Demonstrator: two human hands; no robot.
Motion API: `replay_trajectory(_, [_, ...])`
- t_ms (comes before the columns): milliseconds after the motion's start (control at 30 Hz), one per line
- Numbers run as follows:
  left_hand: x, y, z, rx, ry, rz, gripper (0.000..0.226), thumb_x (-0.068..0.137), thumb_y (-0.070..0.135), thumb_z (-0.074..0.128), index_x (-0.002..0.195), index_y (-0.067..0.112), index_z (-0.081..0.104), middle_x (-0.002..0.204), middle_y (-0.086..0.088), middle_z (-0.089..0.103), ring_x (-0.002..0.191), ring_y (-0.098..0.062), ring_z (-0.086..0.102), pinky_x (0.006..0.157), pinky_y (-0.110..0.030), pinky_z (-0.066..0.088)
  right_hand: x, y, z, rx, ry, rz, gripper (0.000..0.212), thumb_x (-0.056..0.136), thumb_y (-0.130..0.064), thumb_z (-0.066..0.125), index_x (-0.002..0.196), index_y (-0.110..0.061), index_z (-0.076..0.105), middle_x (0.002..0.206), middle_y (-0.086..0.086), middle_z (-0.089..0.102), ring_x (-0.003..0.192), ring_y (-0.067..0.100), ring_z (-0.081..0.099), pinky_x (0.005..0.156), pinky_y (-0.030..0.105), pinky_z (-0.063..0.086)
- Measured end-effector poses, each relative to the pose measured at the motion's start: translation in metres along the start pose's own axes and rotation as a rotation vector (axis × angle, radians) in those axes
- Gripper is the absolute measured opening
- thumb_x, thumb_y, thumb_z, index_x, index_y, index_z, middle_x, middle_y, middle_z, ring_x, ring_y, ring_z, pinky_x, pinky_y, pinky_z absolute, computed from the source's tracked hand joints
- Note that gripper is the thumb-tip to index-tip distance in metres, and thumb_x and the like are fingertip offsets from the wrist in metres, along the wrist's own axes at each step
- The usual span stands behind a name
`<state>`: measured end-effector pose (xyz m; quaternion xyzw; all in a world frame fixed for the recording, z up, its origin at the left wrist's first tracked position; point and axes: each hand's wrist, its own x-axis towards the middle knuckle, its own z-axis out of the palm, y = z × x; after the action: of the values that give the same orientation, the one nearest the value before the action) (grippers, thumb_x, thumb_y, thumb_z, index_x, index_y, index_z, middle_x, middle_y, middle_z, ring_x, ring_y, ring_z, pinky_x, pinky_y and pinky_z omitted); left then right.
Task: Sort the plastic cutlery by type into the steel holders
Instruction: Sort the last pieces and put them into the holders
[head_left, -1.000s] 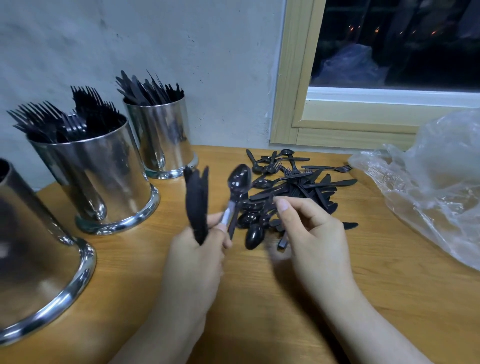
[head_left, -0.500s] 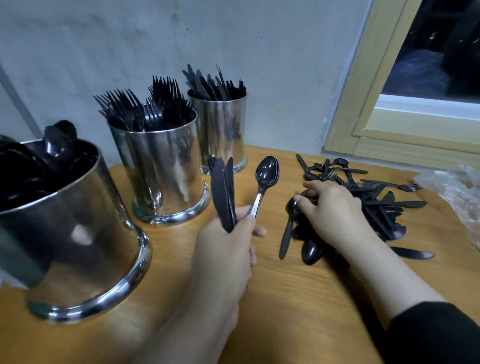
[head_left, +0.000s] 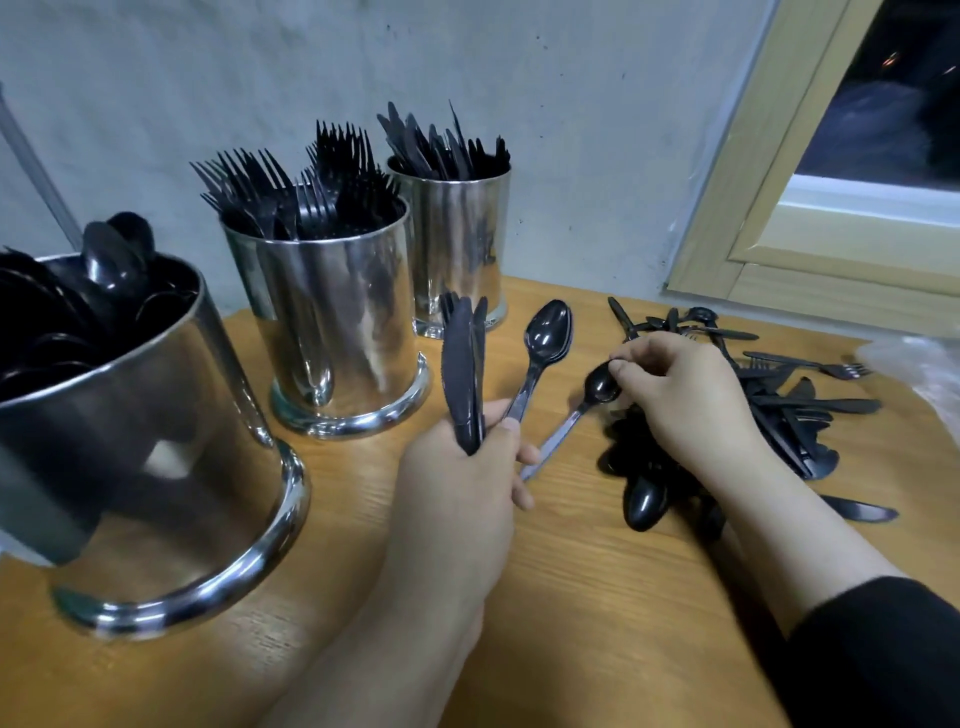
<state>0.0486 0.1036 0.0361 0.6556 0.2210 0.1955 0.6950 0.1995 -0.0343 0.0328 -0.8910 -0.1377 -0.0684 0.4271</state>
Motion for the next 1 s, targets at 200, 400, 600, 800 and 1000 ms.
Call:
replay_trajectory(200, [-0.001,0.002,-0.001,0.122,0.02,0.101,0.027,0.103,0.021,0.057,0.091,0.044,0.065,0.078,0.014,0.073,0.072,-0.002,0.067,0.06,-0.008,0.047,-0.036,0.009,-0.026,0.264,0.108,-0.112,0.006,0.099,-0.026,0.061,0.096,-0.028,0.066,0.085,-0.01,0.069,0.077,0.009,0.062,0.074,0.029,0.05])
replay_trajectory(400, [-0.015,-0.001,0.008,0.324,-0.187,0.07,0.018,0.103,0.029,0.057,0.104,0.04,0.072,0.075,0.011,0.073,0.07,0.002,0.066,0.055,-0.001,0.042,-0.08,0.014,-0.041,0.386,0.168,-0.164,0.014,0.099,-0.014,0.061,0.093,-0.027,0.063,0.072,-0.012,0.062,0.065,0.007,0.056,0.064,0.018,0.045])
replay_trajectory(600, [-0.03,-0.006,0.012,0.313,-0.376,0.056,0.023,0.104,0.03,0.055,0.116,0.043,0.069,0.083,0.008,0.077,0.053,-0.007,0.063,0.054,-0.024,0.044,-0.092,0.02,-0.047,0.409,0.276,-0.148,0.012,0.098,-0.017,0.063,0.093,-0.027,0.064,0.074,-0.009,0.064,0.071,0.012,0.06,0.07,0.026,0.047])
replay_trajectory(800, [-0.031,-0.003,0.012,0.228,-0.482,0.033,0.025,0.106,0.024,0.052,0.108,0.032,0.076,0.057,0.013,0.063,0.045,-0.004,0.044,0.047,-0.019,0.039,-0.09,0.018,-0.048,0.454,0.332,-0.146,0.012,0.099,-0.015,0.061,0.095,-0.026,0.063,0.082,-0.007,0.066,0.073,0.014,0.059,0.071,0.036,0.051])
replay_trajectory(1000, [-0.035,0.0,0.015,0.248,-0.614,0.017,0.025,0.106,0.022,0.052,0.114,0.032,0.074,0.058,0.019,0.061,0.048,-0.004,0.042,0.047,-0.018,0.038,-0.092,0.014,-0.045,0.484,0.3,-0.142,0.011,0.098,-0.012,0.062,0.096,-0.023,0.063,0.081,0.001,0.066,0.074,0.019,0.06,0.071,0.04,0.052])
